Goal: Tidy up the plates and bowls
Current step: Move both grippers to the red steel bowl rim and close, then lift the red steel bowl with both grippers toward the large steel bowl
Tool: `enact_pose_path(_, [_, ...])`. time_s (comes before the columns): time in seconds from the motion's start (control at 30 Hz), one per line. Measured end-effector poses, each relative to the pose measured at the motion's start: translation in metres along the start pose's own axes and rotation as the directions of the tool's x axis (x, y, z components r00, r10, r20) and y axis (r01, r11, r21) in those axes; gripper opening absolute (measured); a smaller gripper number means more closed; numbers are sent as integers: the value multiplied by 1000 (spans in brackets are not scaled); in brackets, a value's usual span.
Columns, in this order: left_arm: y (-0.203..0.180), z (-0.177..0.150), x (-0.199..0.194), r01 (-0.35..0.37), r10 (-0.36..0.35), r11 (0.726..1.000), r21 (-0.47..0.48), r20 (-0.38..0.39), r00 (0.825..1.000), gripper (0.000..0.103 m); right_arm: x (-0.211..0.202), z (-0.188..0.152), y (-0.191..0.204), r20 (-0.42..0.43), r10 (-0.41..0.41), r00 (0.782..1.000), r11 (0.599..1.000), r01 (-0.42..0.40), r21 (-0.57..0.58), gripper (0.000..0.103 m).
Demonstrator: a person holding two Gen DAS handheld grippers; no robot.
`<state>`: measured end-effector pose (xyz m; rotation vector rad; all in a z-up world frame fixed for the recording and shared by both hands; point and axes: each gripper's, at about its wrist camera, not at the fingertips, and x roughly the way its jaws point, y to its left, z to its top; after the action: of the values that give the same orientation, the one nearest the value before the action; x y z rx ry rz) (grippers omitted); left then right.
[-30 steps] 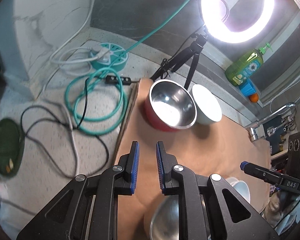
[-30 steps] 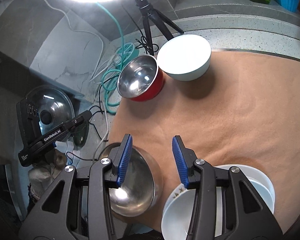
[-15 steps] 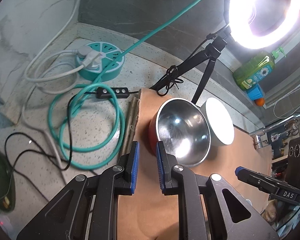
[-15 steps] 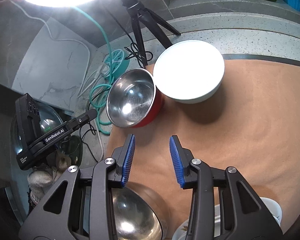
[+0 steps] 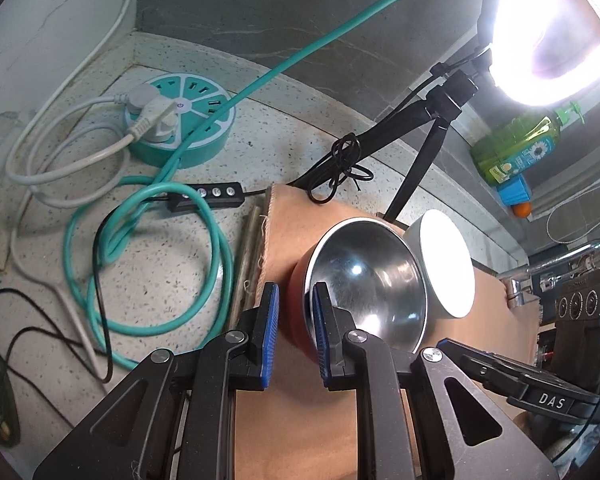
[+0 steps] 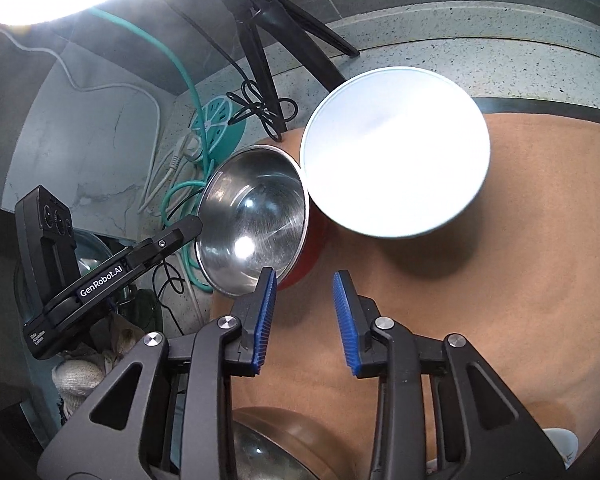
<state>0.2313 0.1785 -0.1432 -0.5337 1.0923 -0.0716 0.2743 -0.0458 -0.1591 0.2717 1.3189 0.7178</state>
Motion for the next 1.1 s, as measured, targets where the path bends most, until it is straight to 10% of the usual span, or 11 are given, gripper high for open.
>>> enact_pose_path(1.1, [-13, -4, 7, -10, 10, 999, 48, 7, 1000, 11, 14, 6, 8, -34, 17, 999, 1000, -17, -17, 13])
